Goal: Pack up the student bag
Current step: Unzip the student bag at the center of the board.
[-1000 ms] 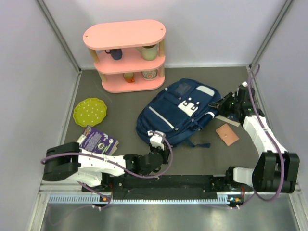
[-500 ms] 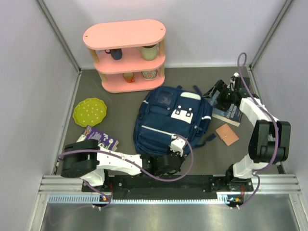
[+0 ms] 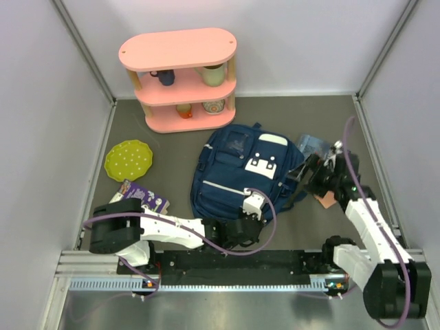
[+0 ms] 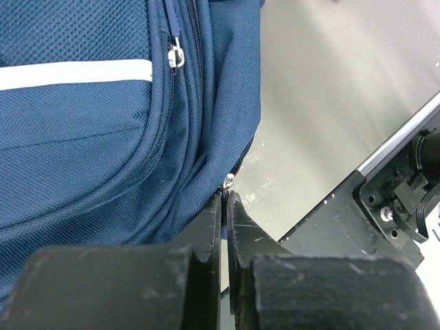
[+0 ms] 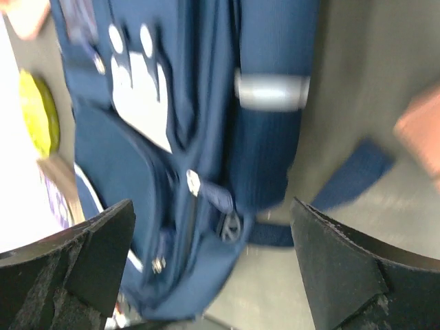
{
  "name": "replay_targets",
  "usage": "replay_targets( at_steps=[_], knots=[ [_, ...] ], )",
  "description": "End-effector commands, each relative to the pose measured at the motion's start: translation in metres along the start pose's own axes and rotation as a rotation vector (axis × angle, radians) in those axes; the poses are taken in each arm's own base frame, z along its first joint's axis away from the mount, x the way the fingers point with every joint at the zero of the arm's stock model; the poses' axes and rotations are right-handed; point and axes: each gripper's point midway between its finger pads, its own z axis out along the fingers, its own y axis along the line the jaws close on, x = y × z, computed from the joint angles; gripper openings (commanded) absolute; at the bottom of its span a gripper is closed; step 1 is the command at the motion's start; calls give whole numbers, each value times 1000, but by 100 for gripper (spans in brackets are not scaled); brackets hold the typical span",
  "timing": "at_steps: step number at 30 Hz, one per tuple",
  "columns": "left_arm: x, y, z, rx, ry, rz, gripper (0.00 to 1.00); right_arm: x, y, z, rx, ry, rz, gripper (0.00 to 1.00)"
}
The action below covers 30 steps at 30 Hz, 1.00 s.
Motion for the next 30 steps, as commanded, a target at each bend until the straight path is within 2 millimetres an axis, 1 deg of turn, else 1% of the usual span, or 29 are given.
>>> replay_targets(
  at_steps=[1,2,3,5,6,7,8,10,12,15,16,17,18,19,20,21,22,23,25,27,28,29,30],
  knots=[
    [-43,-25,0,55,-100,-34,0,58,-4,-12,-44,108,90,88],
    [-44,-25,0,55,-101,-35,0,71,-11,-13,-41,126,108,87],
    [-44,-26,-1,59,-100,-35,0,72,-7,-19,-72,98,98,84],
    [-43,-25,-1,61,-100,-37,0,83,-12,-21,-66,106,131,81],
    [-44,-27,-1,70,-104,-40,0,86,-10,-23,-79,110,137,77],
    [-43,-26,-1,72,-103,-40,0,89,-6,-25,-105,124,147,75],
    [-43,-27,-1,73,-103,-38,0,92,-7,-24,-106,132,153,75],
    [-44,-29,0,84,-102,-37,0,94,-5,-23,-112,141,162,70],
    [-43,-31,0,92,-100,-33,0,94,1,-21,-144,143,162,66],
    [-45,-34,0,107,-102,-33,0,95,7,-17,-156,160,161,64],
    [-45,-35,-1,113,-102,-31,0,99,11,-16,-159,174,150,64],
    [-46,-38,-1,123,-105,-30,0,103,10,-13,-150,190,157,62],
    [-47,-39,-2,129,-106,-29,0,101,15,-10,-174,180,148,61],
    [-47,-39,-2,129,-107,-28,0,103,17,-9,-181,188,160,58],
    [-48,-40,-2,136,-106,-26,0,106,15,-5,-176,199,171,55],
    [-47,-41,-3,138,-104,-22,0,104,18,-3,-192,189,167,51],
    [-47,-41,-3,143,-103,-21,0,103,17,-1,-187,180,169,46],
    [-46,-43,-4,151,-97,-18,0,102,16,0,-184,176,165,38],
    [-44,-43,-5,158,-94,-14,0,99,15,3,-174,170,156,37],
    [-44,-44,-6,169,-93,-12,0,96,17,6,-169,171,148,28],
    [-43,-43,-6,171,-89,-9,0,93,16,7,-161,160,132,20],
    [-42,-44,-6,175,-87,-3,0,87,21,7,-165,149,124,4],
    [-41,-43,-6,174,-82,-2,0,84,22,8,-163,140,117,0]
  ],
)
